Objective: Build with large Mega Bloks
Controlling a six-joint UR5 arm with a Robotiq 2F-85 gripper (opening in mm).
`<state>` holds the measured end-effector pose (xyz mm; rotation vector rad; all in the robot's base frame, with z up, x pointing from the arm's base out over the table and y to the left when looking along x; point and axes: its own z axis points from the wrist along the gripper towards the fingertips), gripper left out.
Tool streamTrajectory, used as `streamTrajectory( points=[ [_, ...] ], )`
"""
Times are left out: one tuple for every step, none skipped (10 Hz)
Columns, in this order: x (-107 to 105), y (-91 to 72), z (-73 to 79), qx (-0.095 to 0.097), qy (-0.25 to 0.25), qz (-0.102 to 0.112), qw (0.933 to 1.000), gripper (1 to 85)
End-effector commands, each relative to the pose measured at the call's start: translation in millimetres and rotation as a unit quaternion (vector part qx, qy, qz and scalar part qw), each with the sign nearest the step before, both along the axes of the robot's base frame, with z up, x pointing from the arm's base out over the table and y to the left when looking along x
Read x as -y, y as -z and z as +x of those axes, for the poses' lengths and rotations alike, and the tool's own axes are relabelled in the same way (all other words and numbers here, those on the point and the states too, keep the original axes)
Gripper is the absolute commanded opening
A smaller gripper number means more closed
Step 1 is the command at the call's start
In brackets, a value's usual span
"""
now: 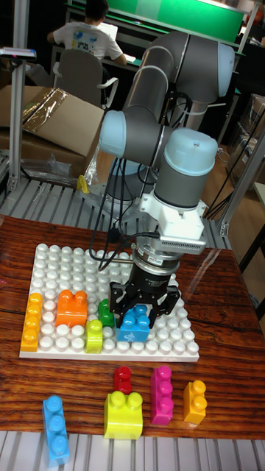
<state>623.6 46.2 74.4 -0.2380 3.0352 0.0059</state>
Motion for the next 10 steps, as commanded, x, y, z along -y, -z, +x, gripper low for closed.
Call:
streamTrajectory(
  points=[
    [-3.0,-3.4,3.9,-0.002,0.008,0.009,0.9999,1.0],
    [-3.5,-2.2,5.5,-0.001,0.009,0.011,0.9999,1.0],
    [-5.2,-0.6,7.4,0.001,0.01,0.014,0.9998,1.0],
    [-7.5,0.6,8.3,0.0,0.013,0.017,0.9998,1.0],
    [-8.9,1.4,8.8,0.0,0.015,0.018,0.9997,1.0],
    [-9.8,2.2,9.7,0.001,0.015,0.018,0.9997,1.0],
    [-9.7,2.8,10.0,0.001,0.014,0.018,0.9997,1.0],
    [-8.7,4.3,11.0,0.002,0.013,0.017,0.9998,1.0],
    [-8.8,6.1,12.4,0.004,0.013,0.018,0.9997,1.0],
    [-7.7,7.9,13.2,0.004,0.012,0.017,0.9998,1.0]
  ],
)
